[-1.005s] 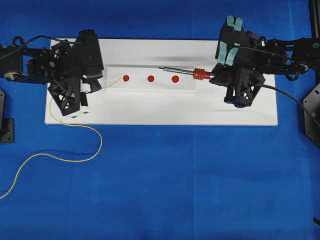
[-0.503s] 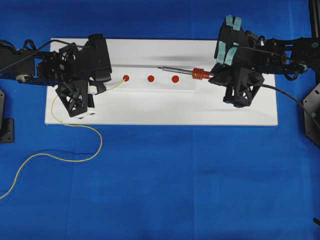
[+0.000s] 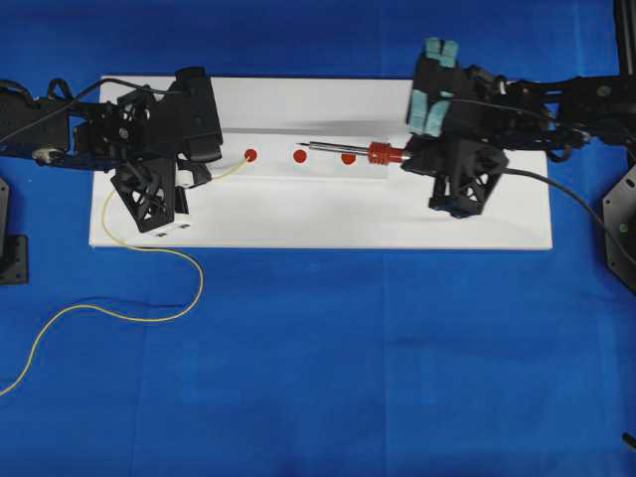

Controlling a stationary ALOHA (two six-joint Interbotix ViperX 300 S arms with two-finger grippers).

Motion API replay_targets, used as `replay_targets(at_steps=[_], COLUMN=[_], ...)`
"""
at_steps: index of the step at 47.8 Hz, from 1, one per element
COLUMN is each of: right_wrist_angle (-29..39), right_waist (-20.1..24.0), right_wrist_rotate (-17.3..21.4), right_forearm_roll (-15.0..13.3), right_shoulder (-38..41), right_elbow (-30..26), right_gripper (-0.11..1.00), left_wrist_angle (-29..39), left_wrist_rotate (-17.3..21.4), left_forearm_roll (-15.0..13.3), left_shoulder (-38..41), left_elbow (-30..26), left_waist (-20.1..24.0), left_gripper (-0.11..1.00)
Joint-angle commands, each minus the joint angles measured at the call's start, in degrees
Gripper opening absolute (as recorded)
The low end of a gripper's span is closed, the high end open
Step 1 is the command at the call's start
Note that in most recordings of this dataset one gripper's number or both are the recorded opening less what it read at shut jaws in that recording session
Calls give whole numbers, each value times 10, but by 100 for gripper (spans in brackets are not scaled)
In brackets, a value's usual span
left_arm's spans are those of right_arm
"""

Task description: Touch the tip of the soldering iron to the tip of the solder at the mark.

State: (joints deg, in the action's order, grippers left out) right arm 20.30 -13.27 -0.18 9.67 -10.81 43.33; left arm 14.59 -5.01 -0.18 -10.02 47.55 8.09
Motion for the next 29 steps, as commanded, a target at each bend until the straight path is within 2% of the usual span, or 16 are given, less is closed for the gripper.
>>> replay_targets(at_steps=[1,13,29], right_wrist_angle=[9,49,52], right_waist=[0,4,12], right_wrist_rotate=[-1,0,1], right_forearm_roll=[-9,-30,-35], right_shoulder=[12,77,116], right_elbow=[-36,-108,-138], right_gripper=[6,6,6], left_wrist_angle=[-3,-2,-2], left_wrist_rotate=[0,0,0], left_forearm_roll=[2,2,2], left_shoulder=[-4,-5,-5], left_elbow=[-10,-10,-9], left_waist=[1,1,1], left_gripper=[1,1,1])
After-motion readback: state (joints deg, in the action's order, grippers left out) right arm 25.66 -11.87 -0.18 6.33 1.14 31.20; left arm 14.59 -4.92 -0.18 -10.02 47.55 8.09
